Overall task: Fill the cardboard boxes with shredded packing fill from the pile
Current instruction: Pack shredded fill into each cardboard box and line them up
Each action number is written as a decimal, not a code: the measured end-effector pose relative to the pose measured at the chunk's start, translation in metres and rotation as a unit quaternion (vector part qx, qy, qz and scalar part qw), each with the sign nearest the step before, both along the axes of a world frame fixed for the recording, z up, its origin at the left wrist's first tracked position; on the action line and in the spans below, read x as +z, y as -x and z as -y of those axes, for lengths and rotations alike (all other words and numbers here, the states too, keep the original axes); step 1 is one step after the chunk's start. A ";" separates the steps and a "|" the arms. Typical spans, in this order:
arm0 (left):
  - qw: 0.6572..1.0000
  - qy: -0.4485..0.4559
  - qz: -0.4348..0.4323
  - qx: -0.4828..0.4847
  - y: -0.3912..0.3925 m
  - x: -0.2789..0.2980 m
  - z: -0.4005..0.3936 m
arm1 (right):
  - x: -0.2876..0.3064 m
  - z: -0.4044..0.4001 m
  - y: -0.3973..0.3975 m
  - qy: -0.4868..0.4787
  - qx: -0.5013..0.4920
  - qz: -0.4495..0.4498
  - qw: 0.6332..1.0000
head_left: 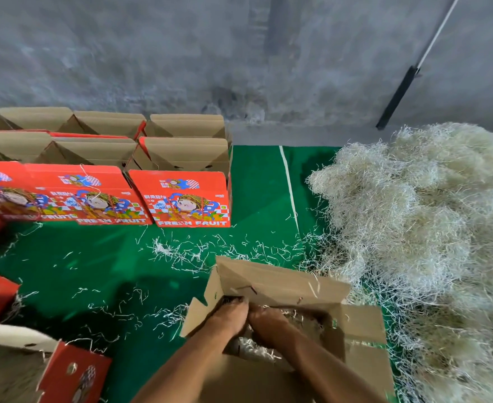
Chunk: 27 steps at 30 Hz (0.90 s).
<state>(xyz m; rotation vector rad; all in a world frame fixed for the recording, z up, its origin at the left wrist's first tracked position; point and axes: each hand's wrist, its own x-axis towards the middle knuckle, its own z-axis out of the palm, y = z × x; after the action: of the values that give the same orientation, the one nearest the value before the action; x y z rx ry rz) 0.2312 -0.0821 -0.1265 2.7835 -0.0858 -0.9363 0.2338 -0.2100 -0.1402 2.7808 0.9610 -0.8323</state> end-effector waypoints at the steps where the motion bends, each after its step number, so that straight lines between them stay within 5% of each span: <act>1: 1.000 -0.001 -0.011 -0.007 0.001 -0.001 0.001 | -0.002 -0.001 0.001 0.010 -0.005 -0.001 1.000; 14: 0.974 -0.149 -0.002 -0.168 0.010 -0.015 0.005 | 0.033 0.035 0.010 0.034 0.072 0.003 0.997; 27: 0.954 -0.270 0.010 -0.130 0.017 0.004 0.024 | 0.022 0.066 0.007 0.042 -0.195 -0.067 0.978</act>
<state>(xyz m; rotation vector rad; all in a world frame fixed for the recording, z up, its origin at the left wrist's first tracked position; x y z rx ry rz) 0.2139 -0.1064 -0.1224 3.3478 -0.2364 -1.1344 0.2265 -0.2757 -0.1183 2.9113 0.3787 -1.0902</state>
